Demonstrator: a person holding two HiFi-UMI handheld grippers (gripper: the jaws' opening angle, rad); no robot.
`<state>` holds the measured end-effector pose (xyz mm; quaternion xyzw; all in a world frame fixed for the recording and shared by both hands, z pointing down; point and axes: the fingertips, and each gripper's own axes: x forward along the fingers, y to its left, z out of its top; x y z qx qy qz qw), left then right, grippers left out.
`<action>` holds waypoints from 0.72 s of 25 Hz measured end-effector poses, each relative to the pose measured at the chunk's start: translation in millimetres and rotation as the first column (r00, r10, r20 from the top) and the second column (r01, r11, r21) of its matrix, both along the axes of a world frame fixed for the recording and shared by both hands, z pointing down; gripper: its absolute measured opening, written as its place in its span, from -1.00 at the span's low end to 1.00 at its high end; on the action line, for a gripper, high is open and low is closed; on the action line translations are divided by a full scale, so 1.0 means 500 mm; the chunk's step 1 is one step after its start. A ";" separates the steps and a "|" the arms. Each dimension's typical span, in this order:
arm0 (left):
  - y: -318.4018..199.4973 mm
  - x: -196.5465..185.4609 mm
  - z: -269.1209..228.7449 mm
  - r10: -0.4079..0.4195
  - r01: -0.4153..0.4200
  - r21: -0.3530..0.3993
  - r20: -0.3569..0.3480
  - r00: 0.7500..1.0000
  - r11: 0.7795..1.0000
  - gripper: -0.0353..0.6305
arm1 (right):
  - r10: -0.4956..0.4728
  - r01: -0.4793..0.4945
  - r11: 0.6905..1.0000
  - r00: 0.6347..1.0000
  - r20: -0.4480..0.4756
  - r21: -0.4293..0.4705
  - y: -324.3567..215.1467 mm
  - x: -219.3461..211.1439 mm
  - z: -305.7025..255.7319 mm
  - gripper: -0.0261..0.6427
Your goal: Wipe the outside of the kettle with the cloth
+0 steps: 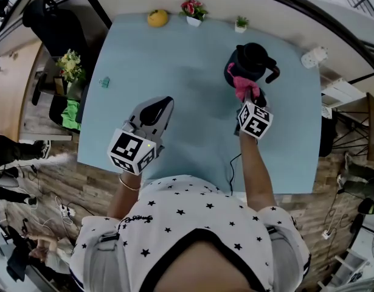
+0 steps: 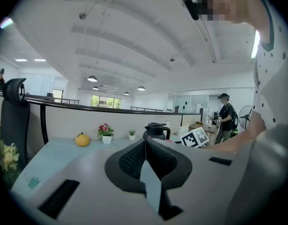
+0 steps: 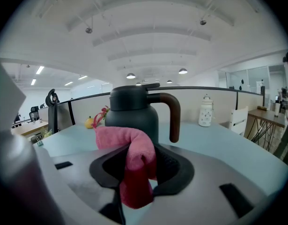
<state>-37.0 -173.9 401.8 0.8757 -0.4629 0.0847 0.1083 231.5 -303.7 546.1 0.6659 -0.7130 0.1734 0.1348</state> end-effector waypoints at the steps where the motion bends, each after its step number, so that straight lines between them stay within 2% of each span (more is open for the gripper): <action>1: -0.001 0.002 0.001 0.001 -0.001 -0.002 0.000 1.000 1.000 -0.80 | 0.009 -0.009 1.000 1.000 -0.002 0.001 -0.002 0.010 0.000 -0.52; 11: -0.011 0.005 0.010 -0.004 0.004 -0.015 0.006 1.000 1.000 -0.80 | 0.103 -0.103 0.995 0.995 -0.013 0.001 -0.036 0.105 0.003 -0.52; 18: -0.015 0.003 0.010 -0.002 0.002 -0.012 0.005 1.000 1.000 -0.80 | 0.098 -0.098 0.995 0.995 -0.021 0.000 -0.039 0.108 0.004 -0.52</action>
